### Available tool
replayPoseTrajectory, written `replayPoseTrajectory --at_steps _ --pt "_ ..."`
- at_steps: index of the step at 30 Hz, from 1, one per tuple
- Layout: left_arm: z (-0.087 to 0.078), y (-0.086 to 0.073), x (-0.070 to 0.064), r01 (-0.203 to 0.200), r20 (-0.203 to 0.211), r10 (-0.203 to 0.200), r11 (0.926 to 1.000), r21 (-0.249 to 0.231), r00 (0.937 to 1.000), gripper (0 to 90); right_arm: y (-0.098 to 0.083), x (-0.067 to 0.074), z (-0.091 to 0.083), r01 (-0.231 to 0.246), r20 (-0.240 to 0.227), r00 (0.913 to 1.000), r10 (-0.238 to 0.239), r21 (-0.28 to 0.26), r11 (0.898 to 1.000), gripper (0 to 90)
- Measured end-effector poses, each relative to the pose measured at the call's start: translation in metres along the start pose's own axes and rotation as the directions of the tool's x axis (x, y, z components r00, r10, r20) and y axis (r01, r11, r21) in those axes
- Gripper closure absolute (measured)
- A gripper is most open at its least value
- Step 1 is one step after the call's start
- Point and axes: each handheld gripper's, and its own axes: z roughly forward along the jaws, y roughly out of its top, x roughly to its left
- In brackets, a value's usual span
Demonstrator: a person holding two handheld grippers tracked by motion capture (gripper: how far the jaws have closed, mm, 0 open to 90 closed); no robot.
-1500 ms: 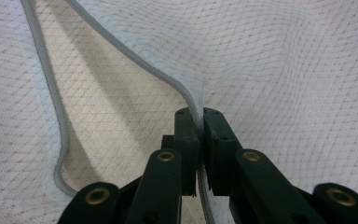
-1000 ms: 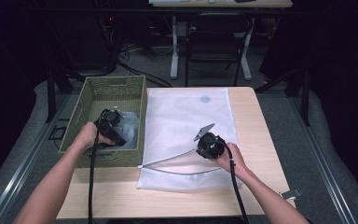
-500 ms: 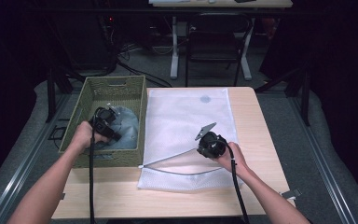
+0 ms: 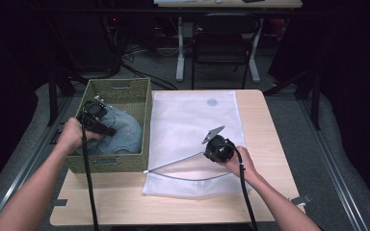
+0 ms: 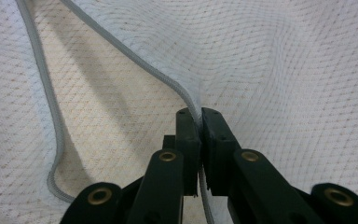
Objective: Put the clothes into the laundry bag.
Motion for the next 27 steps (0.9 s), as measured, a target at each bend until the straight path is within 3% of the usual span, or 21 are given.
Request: replayPoseTrajectory --at_steps 21,27 --pt "-0.072 0.013 -0.013 -0.028 -0.072 0.023 0.9976 -0.063 0.9971 75.7 -0.002 -0.002 -0.002 -0.008 0.001 1.0 0.008 -0.006 1.0 88.0" --pt "-0.094 0.018 -0.023 -0.044 -0.094 0.036 0.9958 -0.08 0.995 75.7 -0.002 -0.003 -0.002 -0.02 0.001 0.9998 0.02 -0.01 1.0 88.0"
